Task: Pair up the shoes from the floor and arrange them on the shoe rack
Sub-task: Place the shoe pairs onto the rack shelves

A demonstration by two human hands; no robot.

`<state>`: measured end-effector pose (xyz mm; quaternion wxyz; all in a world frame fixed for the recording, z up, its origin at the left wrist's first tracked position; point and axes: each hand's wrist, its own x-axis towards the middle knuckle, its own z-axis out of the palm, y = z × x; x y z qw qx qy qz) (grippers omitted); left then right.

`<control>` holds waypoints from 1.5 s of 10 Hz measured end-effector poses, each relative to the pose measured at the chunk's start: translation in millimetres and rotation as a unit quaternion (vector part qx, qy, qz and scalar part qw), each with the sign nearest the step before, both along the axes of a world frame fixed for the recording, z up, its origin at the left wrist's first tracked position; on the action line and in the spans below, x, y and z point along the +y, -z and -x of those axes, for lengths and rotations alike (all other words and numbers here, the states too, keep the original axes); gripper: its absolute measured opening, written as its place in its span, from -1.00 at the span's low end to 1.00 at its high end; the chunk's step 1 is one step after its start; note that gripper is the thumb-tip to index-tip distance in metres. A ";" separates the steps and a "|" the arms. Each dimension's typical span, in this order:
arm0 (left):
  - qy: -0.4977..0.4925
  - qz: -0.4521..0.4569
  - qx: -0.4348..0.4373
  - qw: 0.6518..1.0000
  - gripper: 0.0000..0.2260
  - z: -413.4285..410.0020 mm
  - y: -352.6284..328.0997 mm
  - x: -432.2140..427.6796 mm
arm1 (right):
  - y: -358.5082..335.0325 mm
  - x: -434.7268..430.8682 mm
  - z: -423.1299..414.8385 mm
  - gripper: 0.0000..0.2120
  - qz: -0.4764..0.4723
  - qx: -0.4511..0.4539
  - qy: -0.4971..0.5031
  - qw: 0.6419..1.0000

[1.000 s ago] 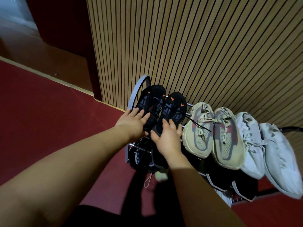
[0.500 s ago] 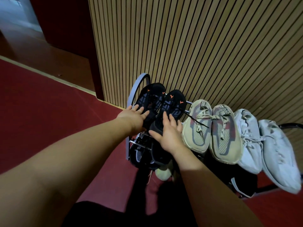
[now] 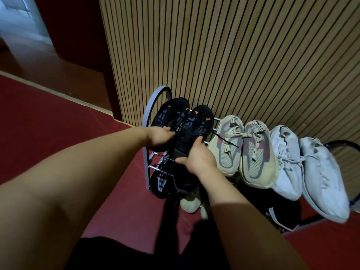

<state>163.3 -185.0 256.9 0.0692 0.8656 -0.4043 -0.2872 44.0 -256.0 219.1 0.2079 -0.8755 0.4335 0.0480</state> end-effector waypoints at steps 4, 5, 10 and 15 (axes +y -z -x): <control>0.126 -0.021 -0.190 0.973 -0.25 27.4 35.3 -36.3 | -19.3 -56.0 111.3 0.01 -0.008 0.088 0.143 0.986; 0.125 -0.027 -0.183 0.975 -0.27 23.9 33.8 -35.6 | -16.7 -59.1 116.3 0.04 -0.019 0.059 0.132 0.989; 0.128 -0.046 -0.186 0.973 -0.27 30.4 29.0 -36.1 | -50.8 -82.1 142.8 -0.04 -0.049 0.076 0.137 0.986; 0.128 -0.032 -0.183 0.974 -0.27 27.0 32.9 -37.7 | -51.6 -87.1 125.7 0.03 0.019 -0.016 0.254 0.967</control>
